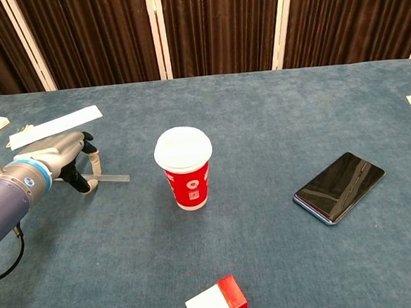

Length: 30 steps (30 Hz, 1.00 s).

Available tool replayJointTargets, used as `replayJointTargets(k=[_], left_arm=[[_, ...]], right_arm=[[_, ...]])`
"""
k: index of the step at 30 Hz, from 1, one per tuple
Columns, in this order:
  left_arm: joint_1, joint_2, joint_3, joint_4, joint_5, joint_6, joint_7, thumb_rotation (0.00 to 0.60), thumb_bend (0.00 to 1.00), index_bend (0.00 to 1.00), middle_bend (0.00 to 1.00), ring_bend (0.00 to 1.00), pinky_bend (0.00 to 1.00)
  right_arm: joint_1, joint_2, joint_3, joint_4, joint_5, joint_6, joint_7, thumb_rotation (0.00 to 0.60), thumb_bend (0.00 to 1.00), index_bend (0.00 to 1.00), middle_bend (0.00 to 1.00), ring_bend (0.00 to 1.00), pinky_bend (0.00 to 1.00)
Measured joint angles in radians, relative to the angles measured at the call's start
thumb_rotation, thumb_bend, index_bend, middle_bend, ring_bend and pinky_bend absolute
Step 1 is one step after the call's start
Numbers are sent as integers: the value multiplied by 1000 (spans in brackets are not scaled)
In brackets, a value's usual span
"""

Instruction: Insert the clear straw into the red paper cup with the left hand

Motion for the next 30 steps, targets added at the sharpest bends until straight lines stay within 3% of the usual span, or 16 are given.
replayJointTargets(k=[8,17,24,30], left_arm=[[16,66,-23,-119,49,39,-45,600,460,556,0,0,0],[50,192,-113,-418,82,76,-156,600,458,556,0,0,0],[81,309,-226,-740,51,40,-350,600,460,558,0,0,0],[104,371,-272,-837,61,-74,-571,600,460,557,0,0,0]], right_arm=[[0,0,0,-1,1,0,-4,600,140,10,0,0,0],[0,-2,0,-4,7,-2,-14,600,140,10,0,0,0],[0,-2,0,-6,12,-3,-18,600,140,10,0,0,0],[-1,-2,0,-6,11,-2,-20,600,140,10,0,0,0]])
